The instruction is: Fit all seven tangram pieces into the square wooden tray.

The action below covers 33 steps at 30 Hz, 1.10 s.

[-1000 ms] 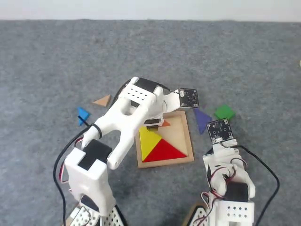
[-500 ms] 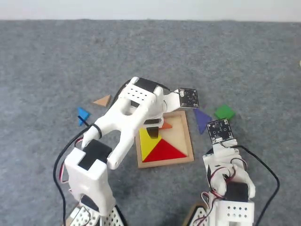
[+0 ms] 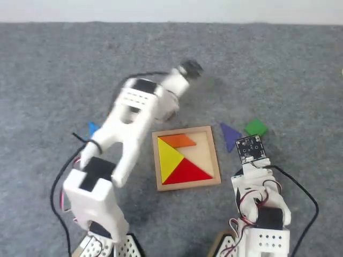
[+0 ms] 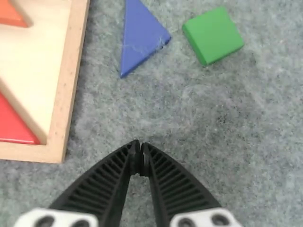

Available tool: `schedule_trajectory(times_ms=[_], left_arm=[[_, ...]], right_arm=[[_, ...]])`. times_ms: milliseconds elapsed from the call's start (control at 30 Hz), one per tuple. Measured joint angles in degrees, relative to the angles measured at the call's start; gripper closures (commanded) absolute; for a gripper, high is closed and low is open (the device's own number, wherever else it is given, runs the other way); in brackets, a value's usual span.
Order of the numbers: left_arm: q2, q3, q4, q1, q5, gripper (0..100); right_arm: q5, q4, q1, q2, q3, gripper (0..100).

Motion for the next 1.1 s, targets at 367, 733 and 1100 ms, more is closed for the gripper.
schedule_trajectory(times_ms=[367, 733, 1100], left_arm=[[4.2, -0.8, -0.1, -21.2, 1.7, 86], [15.7, -8.2, -0.2, -21.2, -6.2, 86], [16.5, -9.9, 4.0, -21.4, -9.2, 88]], right_arm=[[0.0, 0.0, 0.0, 0.0, 0.0, 99.1], [0.0, 0.0, 0.0, 0.0, 0.0, 99.1], [0.0, 0.0, 0.0, 0.0, 0.0, 99.0]])
